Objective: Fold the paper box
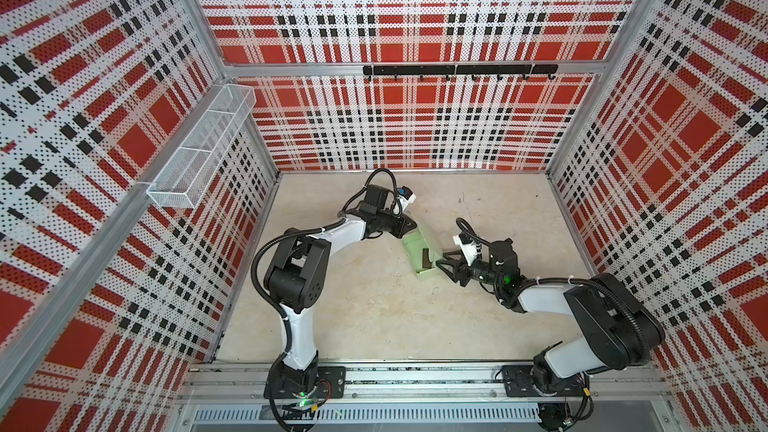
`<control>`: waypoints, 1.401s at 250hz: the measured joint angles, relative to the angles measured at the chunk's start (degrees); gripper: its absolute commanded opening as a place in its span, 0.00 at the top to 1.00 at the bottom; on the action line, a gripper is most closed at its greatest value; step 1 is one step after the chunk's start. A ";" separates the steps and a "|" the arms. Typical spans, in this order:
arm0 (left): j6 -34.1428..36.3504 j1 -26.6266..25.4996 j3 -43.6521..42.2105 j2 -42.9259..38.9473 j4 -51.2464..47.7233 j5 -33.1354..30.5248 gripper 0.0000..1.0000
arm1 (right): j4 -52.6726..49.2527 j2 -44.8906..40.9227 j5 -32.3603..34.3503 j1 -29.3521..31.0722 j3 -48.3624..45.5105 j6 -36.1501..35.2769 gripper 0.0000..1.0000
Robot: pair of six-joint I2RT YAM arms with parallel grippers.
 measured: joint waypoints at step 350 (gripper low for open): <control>0.24 -3.10 4.96 -1.11 -5.22 -0.04 0.91 | 2.89 1.05 4.66 0.35 -1.49 -8.04 0.63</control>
